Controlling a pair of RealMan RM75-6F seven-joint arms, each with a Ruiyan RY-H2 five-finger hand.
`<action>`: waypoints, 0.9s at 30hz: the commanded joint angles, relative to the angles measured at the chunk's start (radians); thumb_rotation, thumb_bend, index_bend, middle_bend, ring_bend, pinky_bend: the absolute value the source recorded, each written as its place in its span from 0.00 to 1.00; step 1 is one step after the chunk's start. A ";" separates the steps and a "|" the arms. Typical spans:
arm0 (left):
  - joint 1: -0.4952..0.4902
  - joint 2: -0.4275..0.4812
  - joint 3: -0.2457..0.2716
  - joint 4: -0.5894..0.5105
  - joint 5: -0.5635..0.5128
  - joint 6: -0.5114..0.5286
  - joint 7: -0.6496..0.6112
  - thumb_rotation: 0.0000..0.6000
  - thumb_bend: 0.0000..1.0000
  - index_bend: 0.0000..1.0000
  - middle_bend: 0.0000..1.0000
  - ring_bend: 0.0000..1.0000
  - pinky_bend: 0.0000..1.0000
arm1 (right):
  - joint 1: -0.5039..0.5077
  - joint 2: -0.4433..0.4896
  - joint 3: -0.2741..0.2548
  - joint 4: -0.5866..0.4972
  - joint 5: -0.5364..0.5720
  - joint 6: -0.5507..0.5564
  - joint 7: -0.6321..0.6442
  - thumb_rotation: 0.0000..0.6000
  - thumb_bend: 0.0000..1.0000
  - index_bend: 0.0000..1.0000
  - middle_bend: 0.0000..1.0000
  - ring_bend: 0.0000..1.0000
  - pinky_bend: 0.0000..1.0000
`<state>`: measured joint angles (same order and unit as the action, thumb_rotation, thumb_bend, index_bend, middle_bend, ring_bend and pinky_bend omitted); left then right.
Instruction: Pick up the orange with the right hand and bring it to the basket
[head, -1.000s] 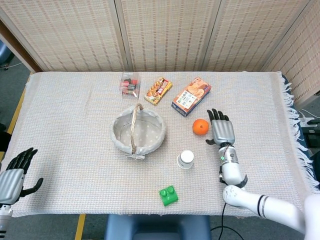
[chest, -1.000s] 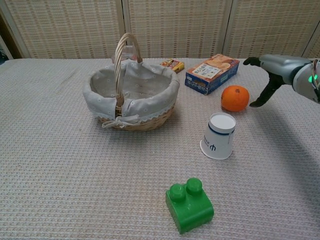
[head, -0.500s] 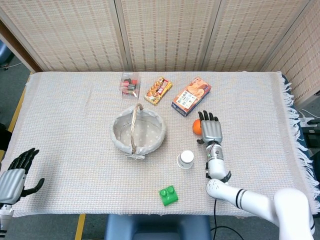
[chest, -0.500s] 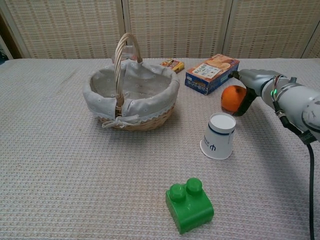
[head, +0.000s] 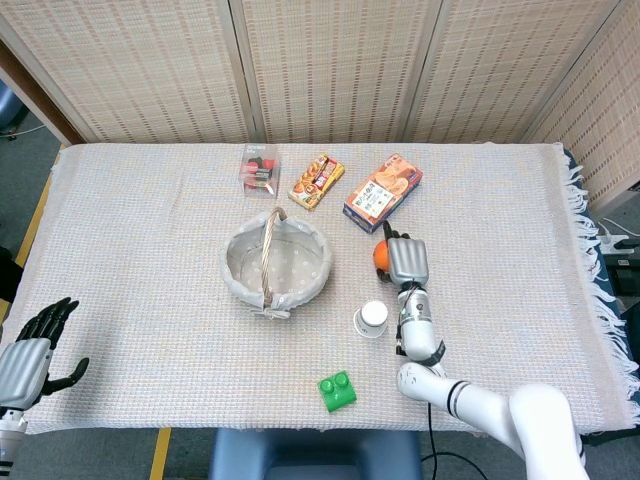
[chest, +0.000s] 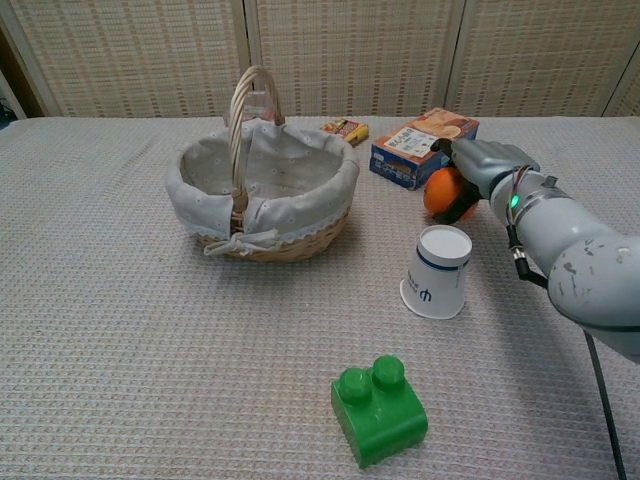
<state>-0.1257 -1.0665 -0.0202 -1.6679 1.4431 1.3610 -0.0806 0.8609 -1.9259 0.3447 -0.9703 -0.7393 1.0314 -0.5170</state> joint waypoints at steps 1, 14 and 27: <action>0.000 -0.001 0.001 0.000 0.002 0.001 0.001 1.00 0.33 0.00 0.00 0.00 0.10 | -0.039 0.084 0.028 -0.169 -0.079 0.062 0.080 1.00 0.31 0.13 0.68 0.69 0.85; -0.004 -0.007 -0.001 -0.008 0.002 0.000 0.009 1.00 0.33 0.00 0.00 0.00 0.10 | 0.001 0.178 0.120 -0.578 -0.137 0.187 0.003 1.00 0.31 0.20 0.68 0.67 0.85; 0.000 0.001 0.000 -0.006 -0.003 0.000 -0.008 1.00 0.33 0.00 0.00 0.00 0.10 | 0.139 -0.022 0.122 -0.422 -0.063 0.183 -0.113 1.00 0.31 0.32 0.50 0.39 0.66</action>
<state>-0.1257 -1.0666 -0.0200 -1.6741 1.4406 1.3613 -0.0878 0.9812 -1.9248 0.4692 -1.4150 -0.8253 1.2246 -0.6072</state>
